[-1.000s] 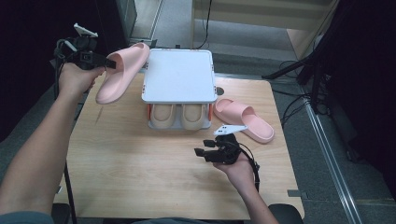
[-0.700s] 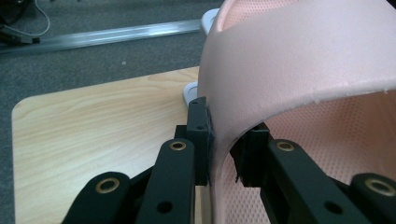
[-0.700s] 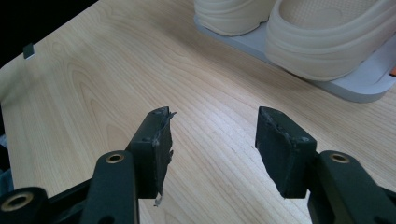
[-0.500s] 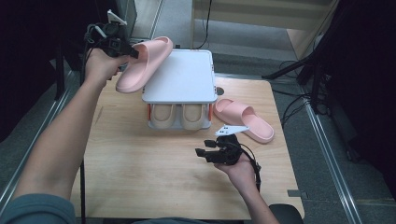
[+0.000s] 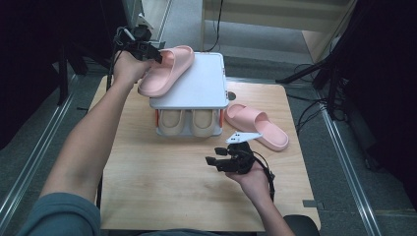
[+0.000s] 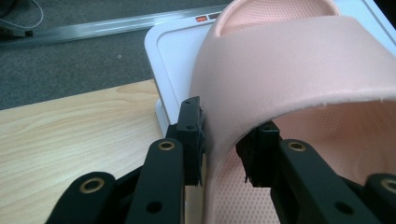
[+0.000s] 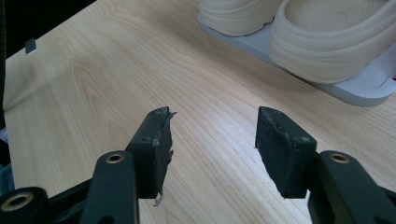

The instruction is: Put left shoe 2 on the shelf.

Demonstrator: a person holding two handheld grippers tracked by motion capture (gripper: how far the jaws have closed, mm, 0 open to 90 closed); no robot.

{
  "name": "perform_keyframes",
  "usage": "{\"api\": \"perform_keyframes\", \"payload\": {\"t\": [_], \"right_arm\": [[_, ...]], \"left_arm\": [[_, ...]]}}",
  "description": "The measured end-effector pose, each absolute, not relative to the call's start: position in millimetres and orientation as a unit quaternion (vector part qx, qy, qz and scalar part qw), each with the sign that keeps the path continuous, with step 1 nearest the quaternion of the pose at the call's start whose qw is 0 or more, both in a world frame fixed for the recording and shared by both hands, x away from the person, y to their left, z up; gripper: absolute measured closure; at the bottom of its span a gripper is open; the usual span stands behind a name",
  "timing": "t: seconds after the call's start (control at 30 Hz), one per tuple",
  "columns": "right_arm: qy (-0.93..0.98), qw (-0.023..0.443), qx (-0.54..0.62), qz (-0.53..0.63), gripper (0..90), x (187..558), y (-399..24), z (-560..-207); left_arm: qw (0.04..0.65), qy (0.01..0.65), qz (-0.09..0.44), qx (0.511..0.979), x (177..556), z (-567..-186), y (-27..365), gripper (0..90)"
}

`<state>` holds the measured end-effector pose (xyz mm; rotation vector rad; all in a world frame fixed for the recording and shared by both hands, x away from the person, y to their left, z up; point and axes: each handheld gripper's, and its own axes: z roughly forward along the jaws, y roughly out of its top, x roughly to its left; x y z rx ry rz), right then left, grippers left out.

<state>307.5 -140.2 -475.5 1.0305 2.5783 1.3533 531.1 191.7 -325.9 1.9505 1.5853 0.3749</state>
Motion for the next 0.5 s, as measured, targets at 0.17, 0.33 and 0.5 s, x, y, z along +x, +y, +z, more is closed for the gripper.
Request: {"api": "perform_keyframes", "payload": {"t": [0.17,0.33,0.5], "right_arm": [[0.834,0.028,0.334,0.438,46.4,307.5,-140.7,-475.0],[0.835,0.027,0.333,0.437,46.4,307.9,-140.1,-475.5],[0.837,0.028,0.332,0.434,46.4,308.1,-139.1,-475.8]], "left_arm": [[0.293,0.592,0.125,0.741,528.8,-325.4,189.9,67.1],[0.288,0.587,0.118,0.747,523.5,-323.5,186.7,63.3],[0.294,0.581,0.111,0.751,518.1,-321.4,186.1,60.8]]}}
